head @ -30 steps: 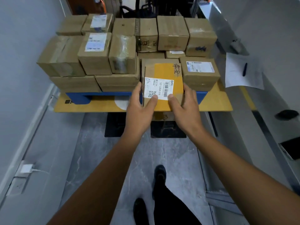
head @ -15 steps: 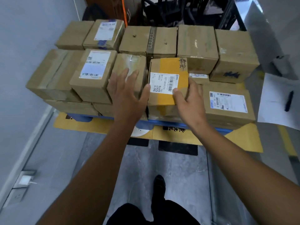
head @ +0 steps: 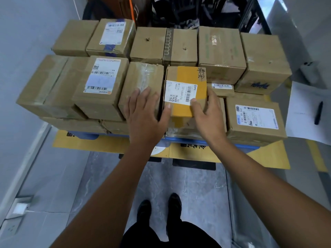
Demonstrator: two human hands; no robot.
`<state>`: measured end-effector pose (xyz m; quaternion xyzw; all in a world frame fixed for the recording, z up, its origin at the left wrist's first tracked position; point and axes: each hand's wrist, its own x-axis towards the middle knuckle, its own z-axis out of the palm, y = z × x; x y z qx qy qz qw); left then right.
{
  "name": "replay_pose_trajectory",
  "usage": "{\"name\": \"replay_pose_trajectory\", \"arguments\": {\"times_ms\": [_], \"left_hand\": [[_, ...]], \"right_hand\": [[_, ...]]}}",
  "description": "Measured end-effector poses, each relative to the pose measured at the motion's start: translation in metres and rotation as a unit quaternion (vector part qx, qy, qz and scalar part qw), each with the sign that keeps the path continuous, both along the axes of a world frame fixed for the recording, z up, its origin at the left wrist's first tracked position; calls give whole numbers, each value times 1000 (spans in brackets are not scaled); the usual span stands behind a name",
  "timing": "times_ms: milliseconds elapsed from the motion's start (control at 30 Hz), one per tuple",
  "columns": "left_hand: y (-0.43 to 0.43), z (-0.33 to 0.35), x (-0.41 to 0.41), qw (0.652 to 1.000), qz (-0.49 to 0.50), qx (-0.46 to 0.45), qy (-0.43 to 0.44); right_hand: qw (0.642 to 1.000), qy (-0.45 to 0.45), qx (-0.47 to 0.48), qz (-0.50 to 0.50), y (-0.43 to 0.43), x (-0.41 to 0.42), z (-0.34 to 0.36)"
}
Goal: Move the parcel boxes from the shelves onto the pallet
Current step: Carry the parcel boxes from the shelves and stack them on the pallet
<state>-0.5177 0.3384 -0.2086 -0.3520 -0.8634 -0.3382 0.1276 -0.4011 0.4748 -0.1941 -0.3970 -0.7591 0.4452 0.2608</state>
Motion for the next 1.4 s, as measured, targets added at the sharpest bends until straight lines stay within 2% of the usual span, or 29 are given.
{"name": "replay_pose_trajectory", "arguments": {"times_ms": [167, 367, 600, 767, 1000, 1167, 1400], "left_hand": [[-6, 12, 0, 999, -41, -7, -34], [-21, 21, 24, 987, -133, 81, -32], [-45, -8, 106, 932, -341, 35, -115], [-55, -24, 181, 859, -469, -66, -196], [-91, -2, 333, 751, -620, -122, -190], [-164, 9, 464, 677, -705, -139, -161], [-308, 22, 645, 565, -800, -149, -135]], "right_hand": [[1000, -23, -13, 10, -3, 11, 8], [997, -14, 22, -77, -34, 56, 23], [976, -86, 47, -193, -111, 148, 11], [936, -147, 35, -317, -181, 256, -1], [853, -185, 13, -488, -295, 401, 3], [792, -170, -3, -586, -405, 501, 10], [690, -157, -15, -707, -585, 641, 20]]}}
